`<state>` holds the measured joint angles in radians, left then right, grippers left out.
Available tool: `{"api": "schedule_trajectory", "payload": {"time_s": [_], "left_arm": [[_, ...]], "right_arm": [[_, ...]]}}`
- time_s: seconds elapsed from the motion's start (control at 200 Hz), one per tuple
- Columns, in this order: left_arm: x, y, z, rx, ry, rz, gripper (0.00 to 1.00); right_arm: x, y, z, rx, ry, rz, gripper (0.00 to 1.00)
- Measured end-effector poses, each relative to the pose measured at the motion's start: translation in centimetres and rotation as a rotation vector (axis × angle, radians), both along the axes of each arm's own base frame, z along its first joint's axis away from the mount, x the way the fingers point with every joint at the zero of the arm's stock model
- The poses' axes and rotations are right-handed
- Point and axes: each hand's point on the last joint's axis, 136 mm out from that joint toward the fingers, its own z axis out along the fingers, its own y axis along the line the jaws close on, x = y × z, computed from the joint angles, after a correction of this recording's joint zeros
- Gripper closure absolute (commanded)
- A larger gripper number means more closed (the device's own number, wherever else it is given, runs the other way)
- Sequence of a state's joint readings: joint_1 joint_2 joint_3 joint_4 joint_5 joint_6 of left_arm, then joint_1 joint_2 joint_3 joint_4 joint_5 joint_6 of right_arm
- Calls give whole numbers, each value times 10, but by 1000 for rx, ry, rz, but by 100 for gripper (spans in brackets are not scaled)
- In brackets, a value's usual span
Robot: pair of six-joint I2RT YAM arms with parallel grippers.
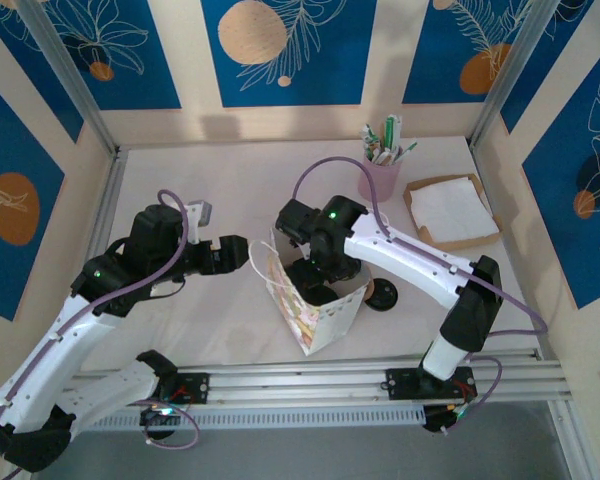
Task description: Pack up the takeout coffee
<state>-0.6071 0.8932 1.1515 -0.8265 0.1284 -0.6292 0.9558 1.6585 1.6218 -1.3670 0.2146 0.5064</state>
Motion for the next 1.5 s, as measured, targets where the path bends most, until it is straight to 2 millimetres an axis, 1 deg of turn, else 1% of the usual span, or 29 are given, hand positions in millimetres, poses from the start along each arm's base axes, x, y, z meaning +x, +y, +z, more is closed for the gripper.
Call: {"api": "schedule_trajectory", "payload": {"time_s": [0.41,0.59,0.8,1.025,1.5], "left_arm": [[0,0,-2,1,1,0,4],[0,0,-1,-1,-1,0,4],[-2,2,2,-5,-11,3,4],[-3,3,4,-9,-18,3,4],[-5,5,8,-17,-34,6,5]], "right_arm": [[-1,-1,8,-11,-17,4,1],[-2,-1,10,-14,-20,1,1],[-1,2,18,0,-39,5,1],[-1,-1,22,0,-54,-3,1],[4,-1,17,3,-57,-18,0]]}}
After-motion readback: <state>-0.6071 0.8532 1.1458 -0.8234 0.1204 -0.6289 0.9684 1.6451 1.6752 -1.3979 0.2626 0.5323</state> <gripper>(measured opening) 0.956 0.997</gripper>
